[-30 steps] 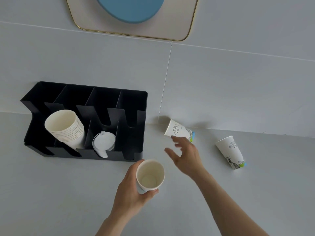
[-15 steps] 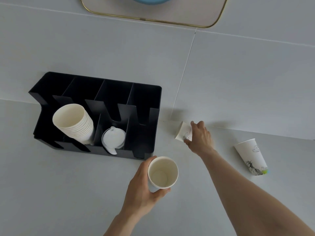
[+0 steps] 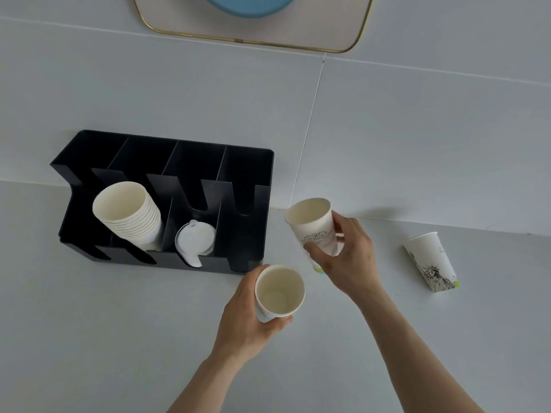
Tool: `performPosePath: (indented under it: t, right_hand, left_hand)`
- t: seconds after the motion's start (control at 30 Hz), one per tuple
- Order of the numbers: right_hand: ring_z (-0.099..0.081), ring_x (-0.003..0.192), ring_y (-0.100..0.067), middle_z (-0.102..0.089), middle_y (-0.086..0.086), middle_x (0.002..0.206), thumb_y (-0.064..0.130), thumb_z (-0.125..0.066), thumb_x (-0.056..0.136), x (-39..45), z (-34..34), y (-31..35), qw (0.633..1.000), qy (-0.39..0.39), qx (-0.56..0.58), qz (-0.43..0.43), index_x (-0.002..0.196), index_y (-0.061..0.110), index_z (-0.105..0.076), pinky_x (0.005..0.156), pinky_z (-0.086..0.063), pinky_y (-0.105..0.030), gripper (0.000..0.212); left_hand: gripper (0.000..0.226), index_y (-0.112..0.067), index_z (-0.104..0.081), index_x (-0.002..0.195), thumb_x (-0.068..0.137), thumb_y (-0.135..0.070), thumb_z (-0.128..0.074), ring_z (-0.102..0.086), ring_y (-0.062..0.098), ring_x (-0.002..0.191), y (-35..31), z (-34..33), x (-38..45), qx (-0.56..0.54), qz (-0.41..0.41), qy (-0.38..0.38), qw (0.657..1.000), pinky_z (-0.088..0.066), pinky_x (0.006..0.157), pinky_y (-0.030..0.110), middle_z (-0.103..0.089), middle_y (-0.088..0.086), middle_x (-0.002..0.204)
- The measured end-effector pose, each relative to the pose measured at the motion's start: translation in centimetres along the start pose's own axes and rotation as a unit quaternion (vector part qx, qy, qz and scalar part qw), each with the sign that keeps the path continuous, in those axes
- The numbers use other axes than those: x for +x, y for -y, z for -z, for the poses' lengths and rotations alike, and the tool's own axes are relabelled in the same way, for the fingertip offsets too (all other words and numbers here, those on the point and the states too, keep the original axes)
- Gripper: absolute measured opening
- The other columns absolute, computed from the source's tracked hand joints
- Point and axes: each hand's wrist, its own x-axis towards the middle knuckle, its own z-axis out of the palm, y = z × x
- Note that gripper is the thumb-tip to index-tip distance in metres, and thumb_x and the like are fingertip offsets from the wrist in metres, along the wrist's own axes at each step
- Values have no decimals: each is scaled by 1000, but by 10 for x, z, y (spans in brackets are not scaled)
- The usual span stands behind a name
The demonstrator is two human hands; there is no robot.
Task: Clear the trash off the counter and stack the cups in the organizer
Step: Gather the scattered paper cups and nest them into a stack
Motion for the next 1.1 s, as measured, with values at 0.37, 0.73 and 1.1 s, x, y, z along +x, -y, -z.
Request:
performPosePath:
  t: [0.37, 0.73, 1.1]
  right_hand:
    - [-61, 119, -7, -59, 12, 129, 38, -89, 70, -86, 7, 44, 986, 79, 141, 42, 141, 23, -49, 95, -57, -30, 83]
    - [-56, 126, -9, -50, 13, 145, 54, -76, 81, -107, -16, 8, 987, 143, 6, 70, 151, 21, -45, 104, -52, -32, 84]
    - [-63, 115, -8, -58, 7, 136, 50, -82, 80, -73, 10, -23, 995, 92, 27, 21, 145, 16, -54, 94, -55, -28, 78]
  left_hand:
    - [86, -47, -42, 132, 59, -50, -88, -62, -2, 108, -9, 2, -14, -1, -1, 13, 1000, -57, 84, 26, -63, -27, 120]
    - [109, -48, -25, 150, 61, -47, -89, -51, 1, 126, -15, 8, -21, 2, -27, 11, 1000, -50, 95, 21, -43, -30, 144]
    - [101, -47, -32, 145, 61, -55, -88, -50, -2, 123, -11, 2, -14, 12, -37, -3, 999, -51, 94, 28, -45, -28, 142]
